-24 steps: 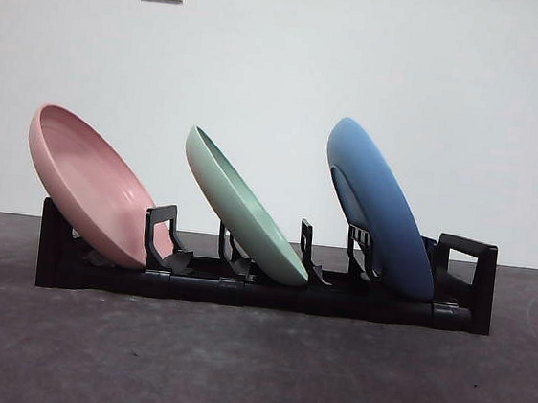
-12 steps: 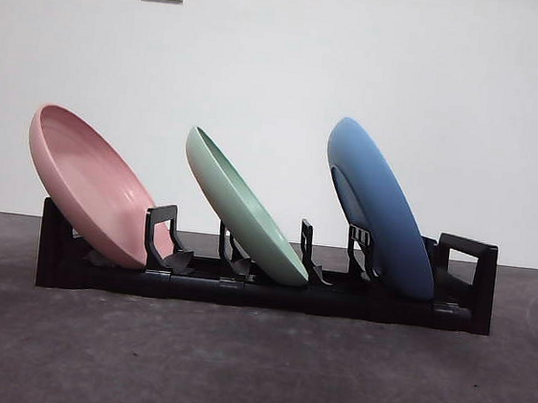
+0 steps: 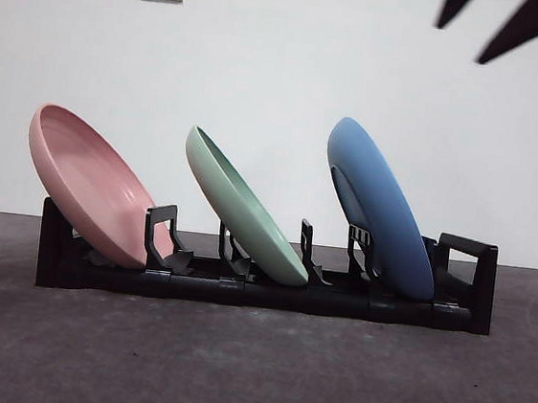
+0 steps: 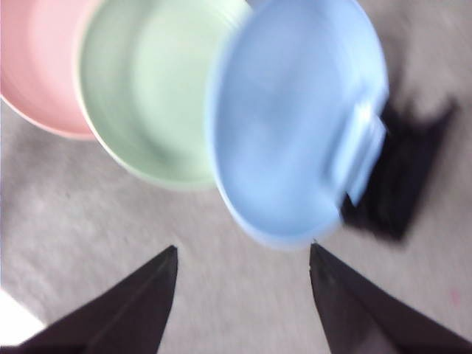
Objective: Place the plate
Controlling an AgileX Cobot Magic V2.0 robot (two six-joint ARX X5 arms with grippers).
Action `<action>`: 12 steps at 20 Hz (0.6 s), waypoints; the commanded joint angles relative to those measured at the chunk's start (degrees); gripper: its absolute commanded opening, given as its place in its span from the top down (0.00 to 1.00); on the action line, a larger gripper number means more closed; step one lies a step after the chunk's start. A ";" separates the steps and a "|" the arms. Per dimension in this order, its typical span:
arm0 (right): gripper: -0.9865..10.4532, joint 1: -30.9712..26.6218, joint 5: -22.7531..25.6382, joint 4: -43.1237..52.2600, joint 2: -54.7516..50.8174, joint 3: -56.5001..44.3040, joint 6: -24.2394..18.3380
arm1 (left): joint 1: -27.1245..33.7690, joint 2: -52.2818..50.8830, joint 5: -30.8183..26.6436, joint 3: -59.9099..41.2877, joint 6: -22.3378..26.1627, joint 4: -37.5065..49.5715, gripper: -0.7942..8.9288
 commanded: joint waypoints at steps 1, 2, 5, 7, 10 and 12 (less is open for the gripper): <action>0.67 2.43 2.29 0.22 5.55 5.60 -0.61 | -0.09 0.24 0.24 1.29 -0.26 0.44 0.58; 0.67 3.41 2.97 0.17 7.69 7.58 -0.70 | -0.09 0.24 0.26 1.29 -0.26 0.44 0.58; 0.68 6.10 3.65 0.22 13.27 11.76 -0.68 | -0.09 0.24 0.26 1.29 -0.26 0.44 0.58; 0.69 7.63 4.26 0.81 15.98 13.16 -0.63 | -0.09 0.24 0.24 1.29 -0.26 0.44 0.58; 0.72 9.42 7.13 1.46 18.97 13.29 -0.66 | -0.07 0.24 0.24 1.29 -0.26 0.44 0.58; 0.72 9.92 7.76 1.66 20.48 13.29 -0.66 | -0.09 0.24 0.24 1.29 -0.26 0.46 0.58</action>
